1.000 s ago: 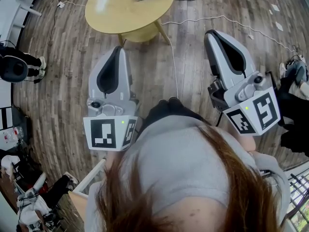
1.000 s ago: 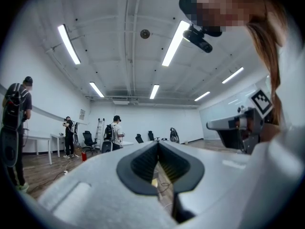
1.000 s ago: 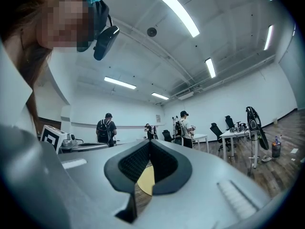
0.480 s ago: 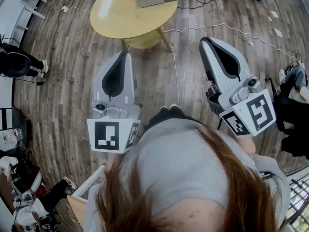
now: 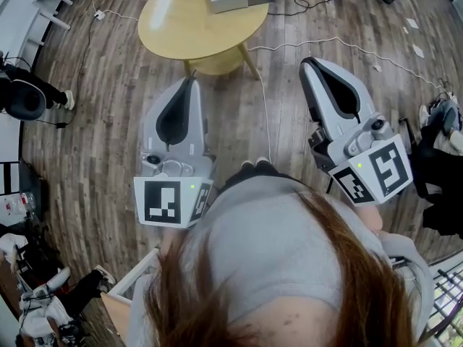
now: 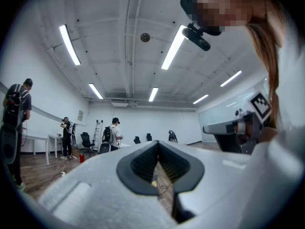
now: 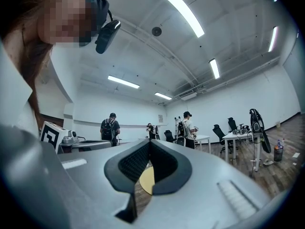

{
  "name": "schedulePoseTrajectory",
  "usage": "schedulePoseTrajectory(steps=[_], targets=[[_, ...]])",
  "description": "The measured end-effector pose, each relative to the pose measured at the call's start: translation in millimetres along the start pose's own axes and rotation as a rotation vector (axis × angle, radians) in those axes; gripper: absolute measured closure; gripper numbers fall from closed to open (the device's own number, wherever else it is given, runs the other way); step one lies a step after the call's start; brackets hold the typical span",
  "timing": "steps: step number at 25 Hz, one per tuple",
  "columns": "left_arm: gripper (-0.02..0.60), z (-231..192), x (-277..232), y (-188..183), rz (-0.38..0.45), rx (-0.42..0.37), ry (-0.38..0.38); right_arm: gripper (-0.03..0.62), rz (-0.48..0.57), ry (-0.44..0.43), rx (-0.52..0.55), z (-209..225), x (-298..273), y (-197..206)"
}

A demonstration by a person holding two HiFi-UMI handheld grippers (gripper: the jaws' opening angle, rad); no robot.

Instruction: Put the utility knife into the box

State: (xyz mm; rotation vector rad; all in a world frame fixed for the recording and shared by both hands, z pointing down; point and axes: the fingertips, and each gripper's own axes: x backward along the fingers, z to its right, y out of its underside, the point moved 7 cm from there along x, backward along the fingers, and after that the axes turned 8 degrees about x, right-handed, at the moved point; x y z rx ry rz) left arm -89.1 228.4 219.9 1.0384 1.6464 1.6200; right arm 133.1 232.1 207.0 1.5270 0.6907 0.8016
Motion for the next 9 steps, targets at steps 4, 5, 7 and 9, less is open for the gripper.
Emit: schedulePoseTrajectory(steps=[4, 5, 7, 9], targets=[[0.588, -2.9, 1.7, -1.1, 0.003, 0.000, -0.006, 0.589, 0.000, -0.005, -0.001, -1.8, -3.4, 0.4], [0.588, -3.3, 2.5, -1.3, 0.003, -0.001, -0.008, 0.589, 0.000, -0.005, -0.001, -2.5, -3.7, 0.4], [0.588, -4.1, 4.4, -1.2, 0.003, -0.001, -0.012, 0.589, 0.000, -0.007, 0.000, -4.4, -4.1, 0.4], [0.588, -4.9, 6.3, -0.9, 0.002, 0.000, -0.016, 0.589, -0.001, -0.010, 0.001, -6.5, -4.4, 0.4]])
